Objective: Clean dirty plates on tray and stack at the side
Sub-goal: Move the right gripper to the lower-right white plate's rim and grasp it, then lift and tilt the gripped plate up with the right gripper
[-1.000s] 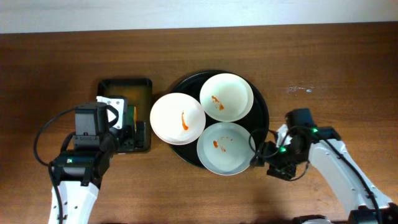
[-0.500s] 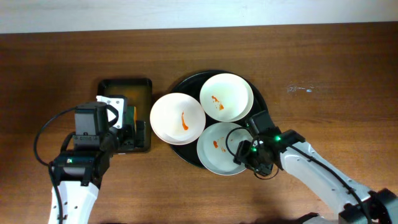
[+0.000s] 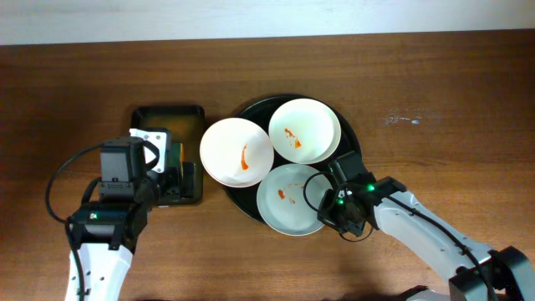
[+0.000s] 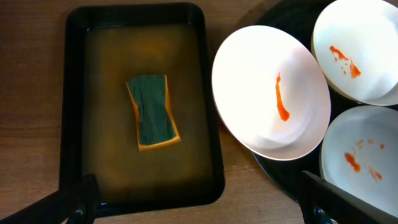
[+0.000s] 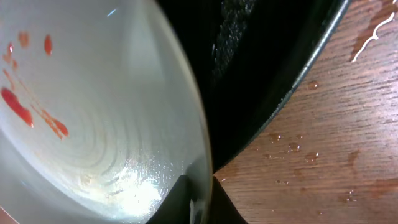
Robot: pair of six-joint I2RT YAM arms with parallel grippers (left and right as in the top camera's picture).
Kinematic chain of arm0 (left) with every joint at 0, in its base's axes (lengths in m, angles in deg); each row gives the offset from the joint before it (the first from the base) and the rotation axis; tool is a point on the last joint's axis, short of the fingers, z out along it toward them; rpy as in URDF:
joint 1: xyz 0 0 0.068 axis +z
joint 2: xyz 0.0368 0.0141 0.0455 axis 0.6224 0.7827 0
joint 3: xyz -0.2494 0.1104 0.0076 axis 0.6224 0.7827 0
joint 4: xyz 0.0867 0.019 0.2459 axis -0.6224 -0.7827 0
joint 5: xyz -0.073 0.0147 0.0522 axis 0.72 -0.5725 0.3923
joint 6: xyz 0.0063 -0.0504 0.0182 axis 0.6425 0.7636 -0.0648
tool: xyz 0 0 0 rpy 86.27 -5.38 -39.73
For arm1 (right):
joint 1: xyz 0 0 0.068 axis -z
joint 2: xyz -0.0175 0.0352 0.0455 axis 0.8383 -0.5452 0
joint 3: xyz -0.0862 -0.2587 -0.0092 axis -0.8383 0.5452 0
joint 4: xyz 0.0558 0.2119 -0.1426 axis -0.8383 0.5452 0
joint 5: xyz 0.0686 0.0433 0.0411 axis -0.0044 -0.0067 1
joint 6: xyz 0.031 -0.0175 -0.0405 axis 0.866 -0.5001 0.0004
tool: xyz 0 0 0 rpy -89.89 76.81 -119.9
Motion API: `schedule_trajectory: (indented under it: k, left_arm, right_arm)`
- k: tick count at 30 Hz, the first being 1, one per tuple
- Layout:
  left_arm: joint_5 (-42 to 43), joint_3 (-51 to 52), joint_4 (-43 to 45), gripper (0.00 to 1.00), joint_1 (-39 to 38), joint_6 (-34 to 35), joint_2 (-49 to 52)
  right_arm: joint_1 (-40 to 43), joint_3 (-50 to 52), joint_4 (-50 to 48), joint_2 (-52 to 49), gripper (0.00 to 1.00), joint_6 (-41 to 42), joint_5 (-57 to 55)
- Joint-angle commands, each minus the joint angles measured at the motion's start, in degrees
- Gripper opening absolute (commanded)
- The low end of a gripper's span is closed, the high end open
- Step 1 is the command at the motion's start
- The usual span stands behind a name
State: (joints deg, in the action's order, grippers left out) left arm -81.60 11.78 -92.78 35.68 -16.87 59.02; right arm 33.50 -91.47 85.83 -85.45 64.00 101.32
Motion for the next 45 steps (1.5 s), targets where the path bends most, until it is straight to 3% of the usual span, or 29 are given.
schedule_trajectory:
  k: [1,3,9,11,15,17,25,27,28,29,32,35,37,38,43,44,45]
  left_arm:
    - [0.81,-1.31,0.11,0.99,0.24,-0.31,0.13]
    - [0.81,-1.31,0.11,0.99,0.26,-0.31,0.13]
    - [0.81,-1.31,0.13,0.99,0.26,-0.31,0.13]
    - [0.81,-1.31,0.13,0.99,0.26,-0.31,0.13]
    - [0.81,-1.31,0.17,0.99,0.26,-0.31,0.15]
    - [0.81,-1.31,0.2,0.99,0.26,-0.31,0.15]
    - [0.81,-1.31,0.2,0.99,0.26,-0.31,0.15]
    - [0.81,-1.31,0.17,0.99,0.24,-0.31,0.15]
    - [0.81,-1.31,0.17,0.99,0.26,-0.31,0.15]
    - [0.81,-1.31,0.17,0.99,0.24,-0.31,0.15]
    - [0.81,-1.31,0.17,0.99,0.24,-0.31,0.15]
    - [0.81,-1.31,0.17,0.99,0.26,-0.31,0.15]
    - [0.81,-1.31,0.17,0.99,0.26,-0.31,0.15]
    - [0.81,-1.31,0.2,0.99,0.24,-0.31,0.15]
    - [0.81,-1.31,0.17,0.99,0.24,-0.31,0.15]
    - [0.81,-1.31,0.17,0.99,0.24,-0.31,0.15]
    - [0.81,-1.31,0.17,0.99,0.26,-0.31,0.15]
  right_arm:
    - [-0.46,0.09,-0.17,-0.48,0.04,-0.57,-3.52]
    - [-0.28,-0.37,0.07,-0.48,0.04,-0.87,-4.74]
    - [7.63,-4.79,1.62,1.64,0.04,-16.28,-4.98]
    - [10.6,-6.19,1.77,2.99,0.04,-23.5,-5.01]
    - [14.75,-8.39,1.75,3.34,0.04,-45.68,-10.91]
    - [14.86,-8.39,1.75,3.32,0.04,-49.4,-11.41]
    - [14.86,-8.39,-2.43,3.32,0.06,-46.18,-22.56]
    - [14.86,-8.39,-7.26,3.32,0.23,-46.27,-22.58]
    - [14.86,-8.39,-9.07,3.32,0.39,-46.27,-22.56]
    - [14.86,-8.39,-10.01,3.32,0.45,-46.27,-22.56]
    - [14.93,-8.68,-5.79,3.72,0.76,-43.52,-24.92]
    - [17.25,-8.68,2.43,5.81,0.77,-31.34,-24.85]
    - [21.38,-8.63,10.75,6.25,0.83,-22.84,-16.46]
    - [23.58,-8.55,13.49,6.23,0.83,-22.86,-7.89]
    - [24.24,-6.47,15.19,6.23,0.8,-20.52,4.74]
    - [24.24,-5.33,14.21,6.23,0.78,-19.26,5.84]
    - [24.24,-2.19,10.58,6.23,0.7,-17.46,9.46]
